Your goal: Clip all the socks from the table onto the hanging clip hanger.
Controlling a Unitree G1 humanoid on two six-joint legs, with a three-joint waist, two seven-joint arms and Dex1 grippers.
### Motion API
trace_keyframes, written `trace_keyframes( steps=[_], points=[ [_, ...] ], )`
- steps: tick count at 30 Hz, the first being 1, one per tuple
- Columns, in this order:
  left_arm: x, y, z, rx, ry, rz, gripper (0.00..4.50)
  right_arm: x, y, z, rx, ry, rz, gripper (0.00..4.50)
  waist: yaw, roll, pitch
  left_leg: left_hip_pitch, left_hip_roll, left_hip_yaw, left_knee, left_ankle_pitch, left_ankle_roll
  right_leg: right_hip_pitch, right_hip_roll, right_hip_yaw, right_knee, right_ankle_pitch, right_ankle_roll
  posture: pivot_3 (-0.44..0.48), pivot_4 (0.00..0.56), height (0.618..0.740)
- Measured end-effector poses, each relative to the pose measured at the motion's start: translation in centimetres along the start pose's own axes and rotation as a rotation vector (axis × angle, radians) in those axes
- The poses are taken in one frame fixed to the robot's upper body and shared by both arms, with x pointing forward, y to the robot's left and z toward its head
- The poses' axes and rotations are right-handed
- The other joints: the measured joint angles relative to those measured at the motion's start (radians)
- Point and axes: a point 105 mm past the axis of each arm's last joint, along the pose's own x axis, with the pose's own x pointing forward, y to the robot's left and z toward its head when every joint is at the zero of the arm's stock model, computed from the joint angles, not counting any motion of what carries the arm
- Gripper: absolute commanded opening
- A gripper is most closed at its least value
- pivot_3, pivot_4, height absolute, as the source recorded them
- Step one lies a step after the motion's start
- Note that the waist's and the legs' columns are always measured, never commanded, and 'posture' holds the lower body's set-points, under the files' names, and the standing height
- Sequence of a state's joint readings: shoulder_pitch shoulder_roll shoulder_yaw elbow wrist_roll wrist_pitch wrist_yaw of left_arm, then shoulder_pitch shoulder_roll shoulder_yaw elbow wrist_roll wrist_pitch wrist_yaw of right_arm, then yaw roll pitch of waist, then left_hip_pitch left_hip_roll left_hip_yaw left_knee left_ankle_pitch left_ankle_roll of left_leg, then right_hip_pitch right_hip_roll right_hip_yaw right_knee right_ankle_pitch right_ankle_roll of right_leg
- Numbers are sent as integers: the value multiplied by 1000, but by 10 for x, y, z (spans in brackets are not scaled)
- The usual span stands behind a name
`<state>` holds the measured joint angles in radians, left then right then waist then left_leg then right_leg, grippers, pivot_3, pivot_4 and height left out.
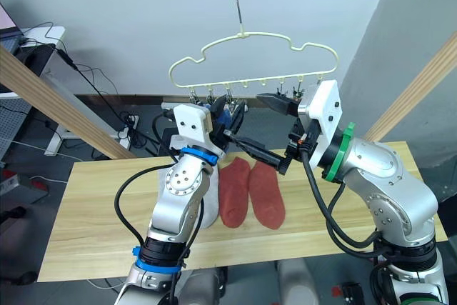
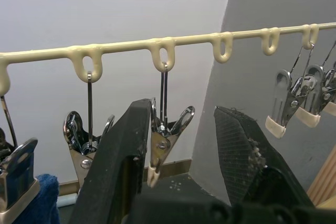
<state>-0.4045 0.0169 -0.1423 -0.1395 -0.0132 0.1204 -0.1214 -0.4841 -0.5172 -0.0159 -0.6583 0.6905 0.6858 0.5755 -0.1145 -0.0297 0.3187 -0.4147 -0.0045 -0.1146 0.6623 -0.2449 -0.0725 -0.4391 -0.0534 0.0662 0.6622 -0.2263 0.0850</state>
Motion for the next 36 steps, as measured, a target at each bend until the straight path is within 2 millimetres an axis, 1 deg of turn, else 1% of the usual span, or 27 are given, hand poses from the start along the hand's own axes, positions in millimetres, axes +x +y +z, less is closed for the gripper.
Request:
trace_keyframes(
  steps=[7,17,20,22,23,27,32,33,35,36],
  points=[
    [1,0,-4,8,15,3,2071,0,-1,0,0,1,-10,4500,0,0,0,0,0,0,0,0,0,0,0,0,0,0,0,-219,277,740],
    [4,1,-3,23,11,13,2071,-1,-1,-1,3,3,-16,4500,-1,0,0,0,0,0,0,0,0,0,0,0,0,0,0,-220,279,740],
    [4,2,-2,28,10,21,1501,-1,-1,-2,5,5,-17,4500,-1,0,0,0,0,0,0,0,0,0,0,0,0,0,0,-217,281,740],
    [4,3,-2,28,7,23,891,-1,-1,-2,7,7,-18,4500,0,0,0,0,0,0,0,0,0,0,0,0,0,0,0,-215,285,740],
    [4,3,-1,29,2,24,662,-1,-1,-3,9,9,-19,4500,0,0,0,0,0,0,0,0,0,0,0,0,0,0,0,-215,285,740],
    [4,5,0,29,-6,31,47,-2,-1,-4,11,10,-19,4500,0,0,0,0,0,0,0,0,0,0,0,0,0,0,0,-210,286,740],
    [4,8,1,26,-6,37,7,-4,-1,-9,25,24,-24,4500,0,0,0,0,0,0,0,0,0,0,0,1,0,0,0,-196,293,740],
    [3,7,0,15,4,23,7,-5,-1,-12,23,40,-30,4500,0,0,0,0,0,0,0,0,0,0,0,0,0,0,0,-196,293,740],
    [1,6,2,-18,27,-17,7,-12,-2,-36,40,142,-56,4500,1,0,0,0,0,0,0,0,0,0,0,0,0,0,0,-186,297,740],
    [-1,7,3,-46,50,-42,7,-16,-5,-54,57,213,-78,4500,1,0,0,0,0,0,0,0,0,0,0,1,0,0,0,-178,299,740]
  ],
)
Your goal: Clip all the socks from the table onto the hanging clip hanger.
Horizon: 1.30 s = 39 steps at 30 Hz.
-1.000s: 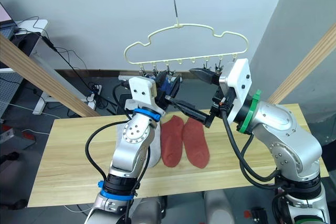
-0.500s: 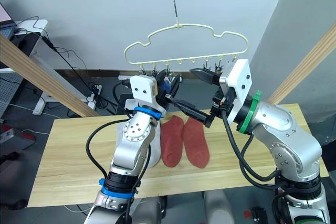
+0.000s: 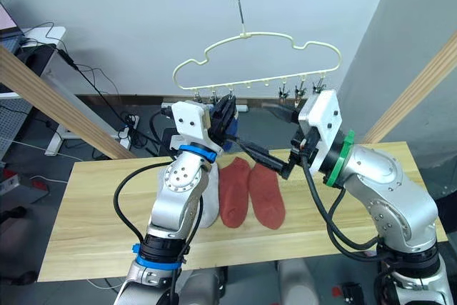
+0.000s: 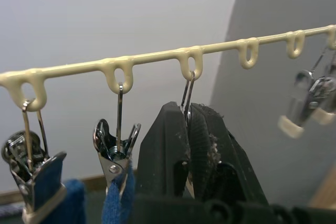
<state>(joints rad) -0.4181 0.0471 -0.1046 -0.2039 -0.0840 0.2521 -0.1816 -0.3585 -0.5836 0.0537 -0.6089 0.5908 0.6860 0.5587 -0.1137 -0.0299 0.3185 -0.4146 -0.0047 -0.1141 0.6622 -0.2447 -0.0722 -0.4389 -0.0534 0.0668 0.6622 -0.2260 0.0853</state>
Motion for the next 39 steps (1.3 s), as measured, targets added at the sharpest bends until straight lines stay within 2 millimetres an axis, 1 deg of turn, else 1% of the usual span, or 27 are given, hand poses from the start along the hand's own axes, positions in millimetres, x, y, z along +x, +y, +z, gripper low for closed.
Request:
trace_keyframes(
  steps=[3,5,7,9,10,11,12,14,15,17,20,21,23,24,30,31,33,34,37,39],
  points=[
    [-6,3,3,-71,65,-68,7,2,-12,-40,47,149,-79,4500,-3,0,0,2,0,1,0,0,0,0,0,1,1,0,0,-171,301,740],
    [-9,3,5,-115,106,-110,7,3,-16,-57,54,211,-106,4500,-3,0,0,3,1,1,0,1,1,0,1,1,2,0,0,-171,301,740],
    [-12,4,5,-168,155,-156,7,8,-16,-70,51,257,-101,4500,-4,0,0,4,1,1,0,1,1,2,1,1,2,0,0,-155,305,740],
    [-17,16,8,-221,246,-225,7,29,-18,-90,54,284,-100,4500,-17,-3,-1,9,4,2,-1,1,1,6,5,1,1,-1,3,-150,306,740],
    [-20,24,14,-237,283,-259,7,41,-16,-105,55,311,-94,4500,-23,-3,-1,12,5,2,-2,1,1,8,5,2,1,0,3,-150,306,740],
    [-25,32,15,-259,335,-288,7,53,-11,-124,59,353,-79,4500,-31,-3,-1,18,7,3,-3,1,1,13,7,2,0,-1,2,-149,306,740],
    [-28,36,16,-285,365,-306,7,60,-6,-140,63,386,-64,4500,-33,-2,-1,19,8,3,-4,1,1,14,8,2,0,-1,2,-149,306,740],
    [-32,41,17,-347,399,-328,7,72,-1,-163,60,442,-45,4500,-32,-2,0,18,11,3,-4,1,1,14,11,2,-1,-1,2,-136,307,740],
    [-32,40,17,-371,408,-340,7,76,0,-169,48,456,-39,4500,-30,-2,0,18,11,3,-4,1,1,14,11,2,-2,-1,2,-129,305,740],
    [-33,39,19,-388,425,-364,7,84,-3,-175,13,477,-34,4500,-26,-2,-1,17,13,3,-4,0,0,14,12,3,-3,0,1,-118,305,740],
    [-35,37,20,-401,435,-386,7,84,-13,-184,-42,516,-43,4500,-24,-2,-1,18,13,3,-4,0,-1,14,13,3,-3,2,-2,-112,307,740],
    [-36,36,21,-407,435,-391,1,85,-14,-185,-48,512,-39,4316,-23,-2,-1,18,13,3,-4,-1,-1,14,13,3,-3,2,-2,-111,306,740],
    [-38,34,22,-412,441,-403,0,86,-15,-185,-52,511,-31,3906,-23,-2,-1,18,14,3,-4,-1,-2,14,13,3,-3,2,-2,-107,306,740],
    [-38,33,22,-414,443,-404,0,85,-15,-186,-54,511,-26,3601,-23,-2,-1,18,14,3,-4,-1,-2,14,13,3,-3,2,-2,-107,306,740],
    [-40,33,22,-421,444,-398,0,80,-12,-188,-63,512,0,1426,-22,-2,-1,20,14,3,-4,-1,-2,16,14,4,-3,0,1,-103,299,740],
    [-40,32,22,-428,442,-401,0,75,-12,-189,-76,510,1,969,-21,-2,-1,20,14,3,-4,-1,-2,16,14,4,-3,0,1,-103,299,740],
    [-41,33,22,-446,440,-393,0,66,-13,-191,-107,511,1,276,-20,-2,-1,20,14,3,-4,-1,-2,16,14,4,-4,0,1,-105,296,740],
    [-41,34,22,-467,439,-389,0,59,-13,-191,-125,514,5,32,-18,-2,-1,20,14,3,-4,-1,-2,16,14,4,-4,0,1,-105,296,740],
    [-42,36,21,-523,442,-379,0,41,-15,-184,-137,502,-4,32,-15,-2,-1,19,14,4,-4,-1,-2,16,14,4,-5,0,1,-105,296,740],
    [-41,36,21,-559,443,-379,0,35,-19,-170,-135,460,-17,32,-18,-2,-1,19,14,4,-4,-1,-2,16,14,4,-5,0,1,-114,293,740]
  ],
)
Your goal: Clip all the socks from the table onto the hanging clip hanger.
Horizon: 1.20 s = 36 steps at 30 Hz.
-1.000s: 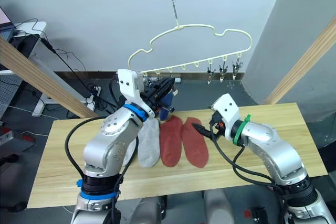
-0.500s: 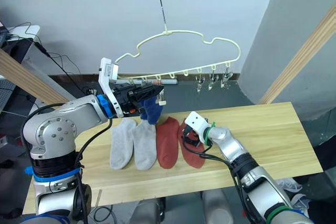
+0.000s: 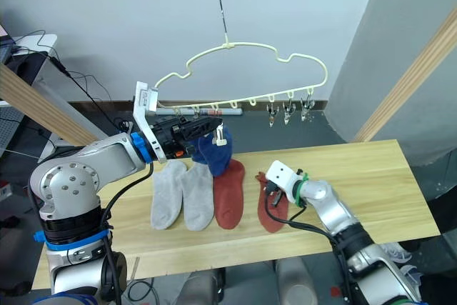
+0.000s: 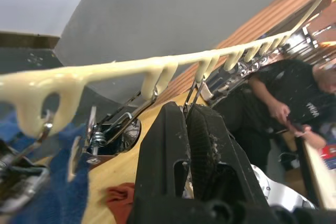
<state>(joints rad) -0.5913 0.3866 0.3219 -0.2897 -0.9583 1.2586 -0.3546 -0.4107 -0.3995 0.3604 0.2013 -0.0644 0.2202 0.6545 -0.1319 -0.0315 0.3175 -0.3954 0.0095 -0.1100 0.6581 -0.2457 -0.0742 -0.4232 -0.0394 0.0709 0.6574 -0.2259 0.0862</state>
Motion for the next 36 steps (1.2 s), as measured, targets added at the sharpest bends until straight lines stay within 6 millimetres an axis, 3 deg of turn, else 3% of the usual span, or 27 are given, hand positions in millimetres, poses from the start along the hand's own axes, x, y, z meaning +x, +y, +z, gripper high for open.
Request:
trace_keyframes(
  steps=[5,10,36],
  points=[
    [0,3,-2,-108,-3,-16,0,-33,-2,62,-64,-204,-7,32,-5,0,0,1,1,0,0,0,0,0,1,0,0,0,0,-136,291,740],
    [4,4,-1,-188,-18,-24,0,-52,6,99,-184,-301,-10,32,-4,0,0,0,1,0,0,0,0,1,1,0,-1,0,0,-155,291,740],
    [12,1,0,-276,-19,-36,0,-44,12,130,-411,-364,-88,32,-5,0,0,-2,1,0,0,-2,-3,-1,1,0,-6,0,0,-162,298,740]
  ],
)
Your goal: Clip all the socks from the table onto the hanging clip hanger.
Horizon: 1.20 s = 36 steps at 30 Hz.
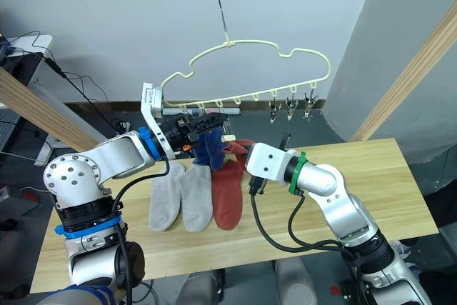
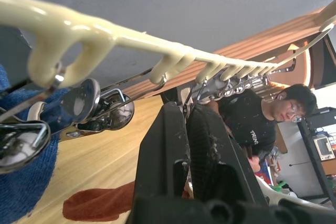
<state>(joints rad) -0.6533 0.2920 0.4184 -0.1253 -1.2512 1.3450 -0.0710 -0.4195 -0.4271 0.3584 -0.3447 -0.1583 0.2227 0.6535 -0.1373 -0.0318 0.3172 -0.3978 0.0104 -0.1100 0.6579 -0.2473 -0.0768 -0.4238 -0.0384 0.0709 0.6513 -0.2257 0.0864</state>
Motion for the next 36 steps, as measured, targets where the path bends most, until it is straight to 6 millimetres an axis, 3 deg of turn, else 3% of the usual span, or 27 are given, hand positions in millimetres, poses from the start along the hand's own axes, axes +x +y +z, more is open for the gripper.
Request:
trace_keyframes(
  steps=[21,26,30,35,36],
  points=[
    [-1,-2,1,14,2,-7,0,10,-8,0,13,5,-47,32,2,0,0,1,0,1,-12,0,0,-1,-1,0,-6,1,-3,-154,303,740],
    [-3,-2,0,31,8,-11,1570,11,-8,2,19,-4,-48,0,3,0,0,1,0,1,-12,0,0,-2,-1,0,-6,1,-2,-149,303,740],
    [-2,8,-15,-7,61,15,2706,12,-9,3,20,-7,-49,0,6,0,0,-2,0,1,-12,0,0,-5,-1,0,-6,2,-3,-142,302,740],
    [-7,8,-13,10,68,26,4159,14,-9,3,29,-10,-45,0,9,0,1,-3,0,1,-13,0,0,-7,-1,0,-6,3,-6,-137,299,740],
    [-11,8,-13,32,75,37,4494,15,-9,4,36,-12,-42,542,9,0,1,-3,1,1,-13,0,0,-8,-1,0,-6,3,-6,-137,299,740]
  ],
)
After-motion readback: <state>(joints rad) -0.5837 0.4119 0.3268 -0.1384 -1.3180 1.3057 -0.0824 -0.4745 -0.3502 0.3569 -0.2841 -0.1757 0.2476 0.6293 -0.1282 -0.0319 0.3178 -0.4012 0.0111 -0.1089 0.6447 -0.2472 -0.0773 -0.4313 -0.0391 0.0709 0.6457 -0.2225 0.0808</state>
